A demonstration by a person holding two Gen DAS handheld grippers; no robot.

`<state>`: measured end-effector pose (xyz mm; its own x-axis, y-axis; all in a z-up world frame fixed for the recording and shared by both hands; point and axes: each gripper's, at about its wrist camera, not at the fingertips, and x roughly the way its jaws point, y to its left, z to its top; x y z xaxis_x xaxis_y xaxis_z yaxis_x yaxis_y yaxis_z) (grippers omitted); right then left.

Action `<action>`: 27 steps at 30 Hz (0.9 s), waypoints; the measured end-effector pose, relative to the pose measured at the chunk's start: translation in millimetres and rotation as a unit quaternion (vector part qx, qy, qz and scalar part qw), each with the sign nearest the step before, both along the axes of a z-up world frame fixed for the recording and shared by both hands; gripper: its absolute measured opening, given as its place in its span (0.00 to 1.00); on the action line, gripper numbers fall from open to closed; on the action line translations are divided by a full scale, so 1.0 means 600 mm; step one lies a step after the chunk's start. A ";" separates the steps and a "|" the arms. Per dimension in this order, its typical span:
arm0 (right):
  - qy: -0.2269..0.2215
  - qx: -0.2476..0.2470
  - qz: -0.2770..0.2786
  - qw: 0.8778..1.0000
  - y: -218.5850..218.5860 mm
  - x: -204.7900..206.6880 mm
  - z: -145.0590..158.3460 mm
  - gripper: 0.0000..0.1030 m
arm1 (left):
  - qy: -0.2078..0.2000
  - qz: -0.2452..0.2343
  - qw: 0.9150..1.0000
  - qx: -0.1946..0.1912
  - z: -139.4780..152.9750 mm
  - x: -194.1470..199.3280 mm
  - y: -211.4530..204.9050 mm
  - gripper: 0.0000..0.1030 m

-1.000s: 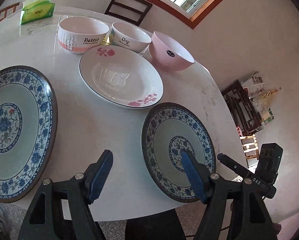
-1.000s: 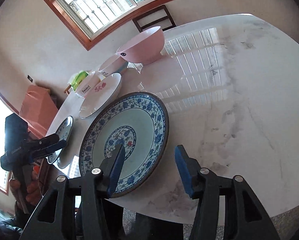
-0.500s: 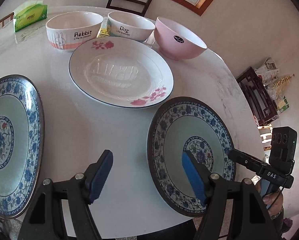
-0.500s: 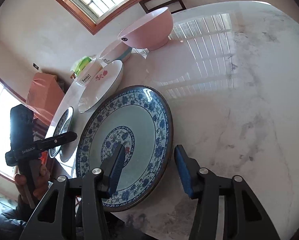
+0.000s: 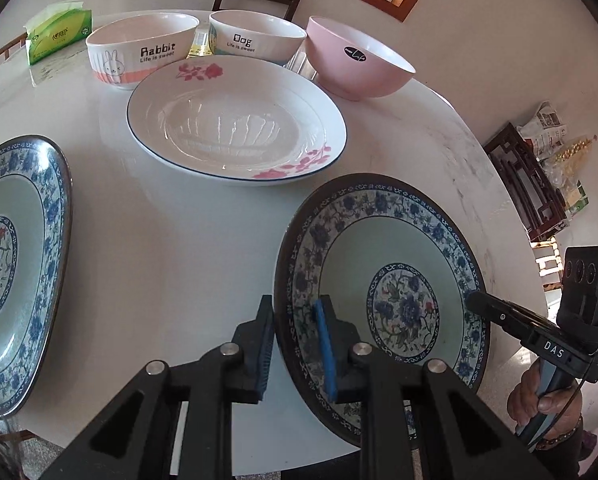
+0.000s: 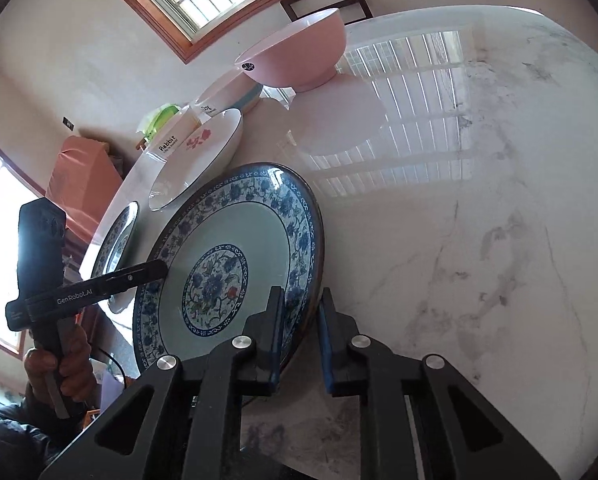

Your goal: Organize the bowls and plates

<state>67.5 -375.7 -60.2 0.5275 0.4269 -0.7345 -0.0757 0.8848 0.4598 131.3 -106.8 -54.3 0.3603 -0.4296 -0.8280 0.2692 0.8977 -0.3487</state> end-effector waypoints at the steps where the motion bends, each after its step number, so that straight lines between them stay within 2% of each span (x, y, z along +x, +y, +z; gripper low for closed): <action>1: 0.000 0.000 -0.002 1.000 0.002 -0.002 0.001 0.16 | -0.002 0.000 1.000 0.001 0.000 -0.004 0.000 0.20; 13: -0.017 0.023 -0.019 0.999 0.033 -0.038 0.006 0.15 | -0.032 0.012 0.999 0.000 0.016 -0.048 0.020 0.20; 20: -0.029 0.030 0.004 0.999 0.081 -0.033 0.017 0.15 | -0.048 0.044 0.998 -0.004 0.036 -0.059 0.071 0.20; 27: -0.039 0.040 0.044 0.997 0.151 -0.006 0.029 0.15 | -0.061 0.093 0.994 -0.003 0.054 -0.069 0.155 0.20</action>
